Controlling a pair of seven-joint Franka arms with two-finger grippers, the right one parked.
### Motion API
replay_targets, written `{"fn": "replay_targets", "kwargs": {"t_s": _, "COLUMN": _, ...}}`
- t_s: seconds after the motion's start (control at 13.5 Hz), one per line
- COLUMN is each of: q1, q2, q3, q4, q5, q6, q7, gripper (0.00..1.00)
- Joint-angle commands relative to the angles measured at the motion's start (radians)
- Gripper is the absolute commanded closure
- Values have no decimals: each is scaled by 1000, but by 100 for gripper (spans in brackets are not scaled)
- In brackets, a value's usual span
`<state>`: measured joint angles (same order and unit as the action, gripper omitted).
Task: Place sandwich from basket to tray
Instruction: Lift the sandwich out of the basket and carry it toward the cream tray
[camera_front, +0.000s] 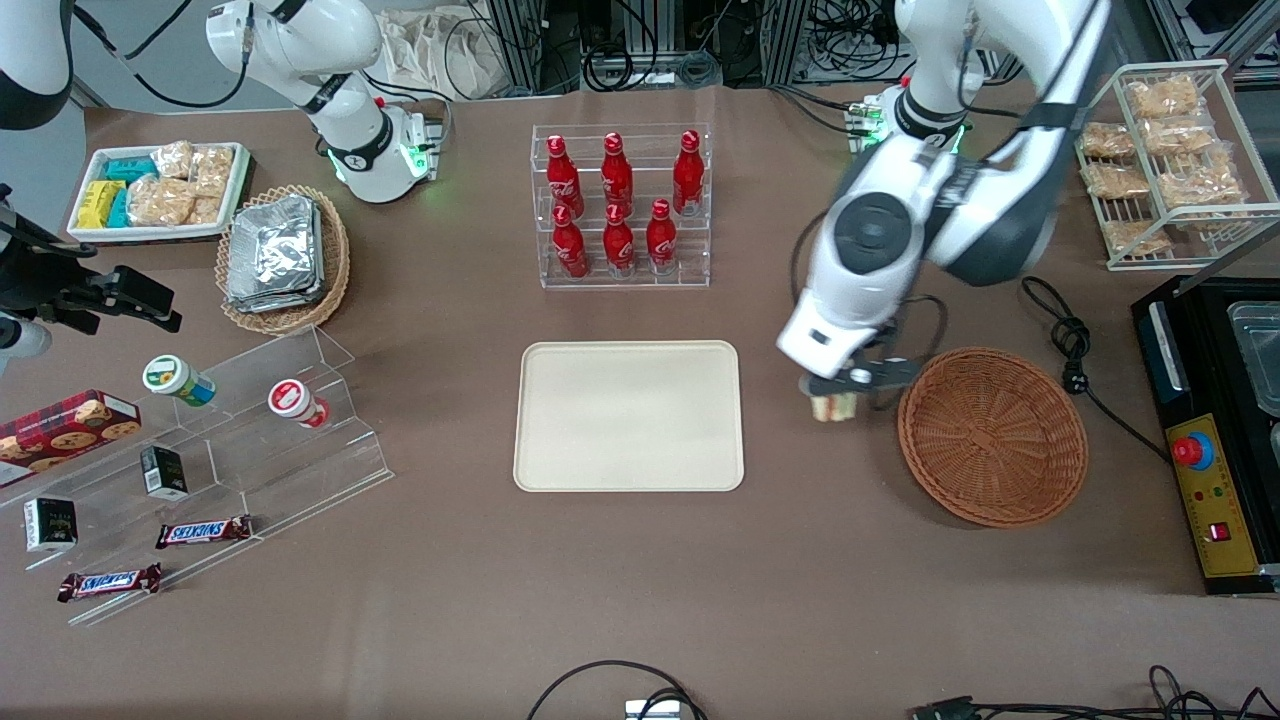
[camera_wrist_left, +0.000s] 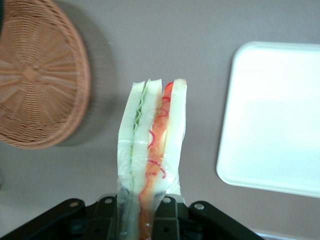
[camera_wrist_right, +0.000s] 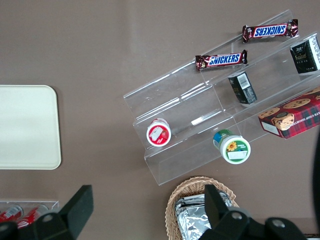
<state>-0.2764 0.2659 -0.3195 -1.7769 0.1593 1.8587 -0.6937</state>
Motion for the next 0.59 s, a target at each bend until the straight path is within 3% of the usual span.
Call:
{"fn": "replay_targets", "kwargs": {"t_s": 0.0, "q1": -73, "q2": 71, "q3": 10, "q4": 25, "q5": 13, "q6": 42, "q7": -45, "gripper": 100}}
{"fn": "replay_targets", "kwargs": {"t_s": 0.3, "q1": -152, "q2": 245, "q3": 11, "q4": 76, "q5": 52, "q6": 171, "q7": -151, "gripper": 100}}
{"fn": "replay_targets", "kwargs": {"t_s": 0.52, "q1": -170, "q2": 329, "q3": 11, "q4": 128, "q5": 98, "q6": 198, "q7": -153, "gripper": 93}}
